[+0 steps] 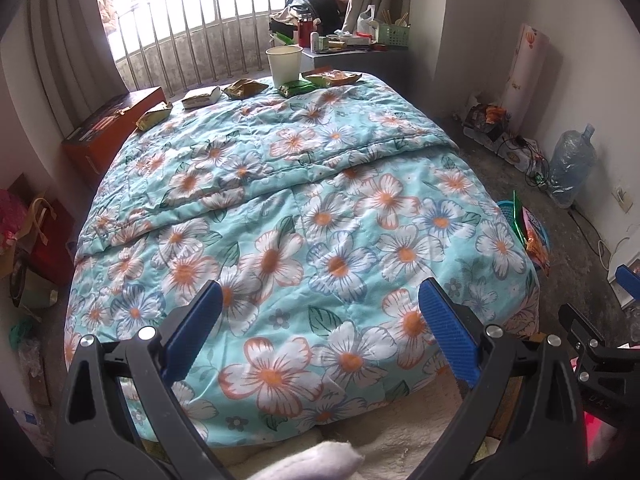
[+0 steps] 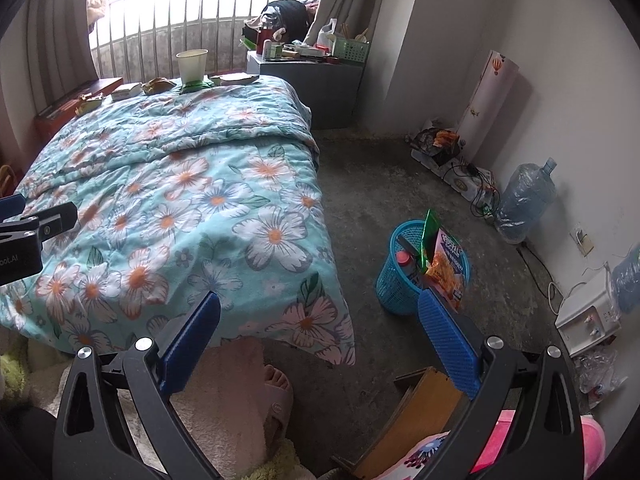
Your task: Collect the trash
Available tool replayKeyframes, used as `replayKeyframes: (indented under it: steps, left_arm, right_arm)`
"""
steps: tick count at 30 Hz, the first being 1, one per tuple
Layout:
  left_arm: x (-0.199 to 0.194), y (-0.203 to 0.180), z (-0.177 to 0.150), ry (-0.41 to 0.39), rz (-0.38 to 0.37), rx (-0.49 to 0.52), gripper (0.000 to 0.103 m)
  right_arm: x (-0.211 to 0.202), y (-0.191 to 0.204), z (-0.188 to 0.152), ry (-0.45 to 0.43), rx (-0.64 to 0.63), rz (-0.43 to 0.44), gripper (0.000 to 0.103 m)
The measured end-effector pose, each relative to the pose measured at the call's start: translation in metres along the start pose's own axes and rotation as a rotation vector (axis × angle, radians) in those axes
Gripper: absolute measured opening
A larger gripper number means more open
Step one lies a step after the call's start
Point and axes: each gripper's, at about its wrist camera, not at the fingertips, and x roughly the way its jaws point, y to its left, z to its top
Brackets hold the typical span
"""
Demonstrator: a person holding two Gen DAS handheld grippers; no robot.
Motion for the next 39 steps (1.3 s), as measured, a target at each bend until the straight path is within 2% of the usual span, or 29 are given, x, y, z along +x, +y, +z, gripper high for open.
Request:
replayKeyframes:
  steps: [11, 22, 39]
  left_arm:
    - [-0.008, -0.002, 0.007, -0.022, -0.034, -0.014, 0.094]
    - [-0.012, -0.003, 0.010, -0.039, -0.036, -0.005, 0.094]
    - [-0.014, -0.011, 0.011, -0.026, -0.054, -0.004, 0.094]
  right_arm:
    - [-0.010, -0.010, 0.007, -0.010, 0.028, -0.026, 0.096]
    - [-0.013, -0.017, 0.007, -0.011, 0.058, -0.023, 0.096]
    - [-0.017, -0.018, 0.008, -0.025, 0.055, -0.027, 0.096]
